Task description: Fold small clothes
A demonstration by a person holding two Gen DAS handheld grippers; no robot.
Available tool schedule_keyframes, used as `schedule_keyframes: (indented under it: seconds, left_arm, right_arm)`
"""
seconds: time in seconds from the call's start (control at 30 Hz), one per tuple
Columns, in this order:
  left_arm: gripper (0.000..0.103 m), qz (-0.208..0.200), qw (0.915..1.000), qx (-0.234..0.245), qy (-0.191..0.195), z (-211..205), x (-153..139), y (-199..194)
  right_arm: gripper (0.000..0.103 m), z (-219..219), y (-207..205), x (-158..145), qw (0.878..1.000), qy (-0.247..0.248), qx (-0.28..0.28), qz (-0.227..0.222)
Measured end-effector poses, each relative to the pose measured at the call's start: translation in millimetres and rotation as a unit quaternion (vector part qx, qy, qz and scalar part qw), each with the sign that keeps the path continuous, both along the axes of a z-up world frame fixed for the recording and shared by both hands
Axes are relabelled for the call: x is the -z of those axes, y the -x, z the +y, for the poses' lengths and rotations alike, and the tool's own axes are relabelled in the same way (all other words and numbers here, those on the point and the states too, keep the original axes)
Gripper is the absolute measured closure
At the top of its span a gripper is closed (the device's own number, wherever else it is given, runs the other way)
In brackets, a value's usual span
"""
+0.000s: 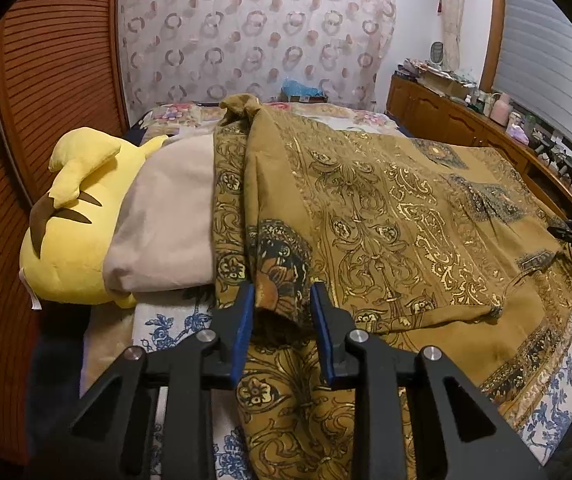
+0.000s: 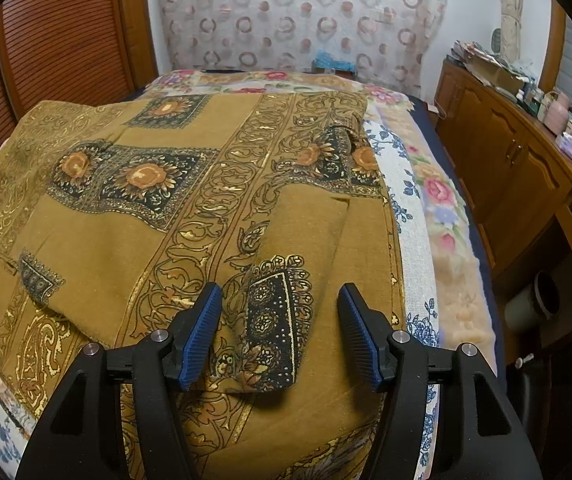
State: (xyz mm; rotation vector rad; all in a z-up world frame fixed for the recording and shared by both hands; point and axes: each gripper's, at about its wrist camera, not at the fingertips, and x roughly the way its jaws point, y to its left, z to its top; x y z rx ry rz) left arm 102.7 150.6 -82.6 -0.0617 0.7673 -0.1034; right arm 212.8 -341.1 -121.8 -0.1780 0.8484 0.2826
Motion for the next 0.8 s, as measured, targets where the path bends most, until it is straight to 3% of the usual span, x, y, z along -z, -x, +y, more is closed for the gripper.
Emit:
schedule_keyframes:
  seconds: [0.07,0.2,0.27,0.3,0.33,0.43,0.57,0.8]
  left_arm:
    - [0.077,0.003,1.0,-0.001,0.002,0.9,2.0,-2.0]
    - [0.101,0.002,1.0,0.005,-0.001,-3.0,1.6,-1.3]
    - [0.103,-0.006,0.9999,0.008,-0.004,-7.4,-2.1,1.5]
    - [0.103,-0.013,0.9999,0.011,-0.004,-9.3,-4.7,4.1]
    - [0.103,-0.018,0.9998,0.012,-0.001,-10.5,-7.6,6.4]
    - [0.103,-0.032,0.9994,0.011,0.008,-11.1,-16.6,11.3]
    - [0.103,-0.049,0.9979,0.021,0.036,-9.7,-38.5,17.3]
    - [0.103,-0.087,0.9949,0.026,0.045,-5.6,-72.5,33.9]
  right_arm:
    - [0.04,-0.1,0.1,0.0,1.0,0.0,0.0,0.0]
    - [0.04,-0.2,0.1,-0.1,1.0,0.0,0.0,0.0]
    - [0.041,0.2,1.0,-0.5,1.0,0.001,-0.001,-0.002]
    - [0.058,-0.2,0.9,-0.8,1.0,-0.002,-0.006,-0.002]
    - [0.083,1.3,2.7,-2.6,1.0,-0.012,-0.027,-0.004]
    - [0.097,2.1,4.8,-6.7,0.999,-0.012,-0.04,-0.01]
    - [0.101,-1.8,12.8,-21.4,0.998,-0.029,-0.052,-0.019]
    - [0.102,-10.3,35.3,-65.0,0.995,-0.035,-0.061,-0.067]
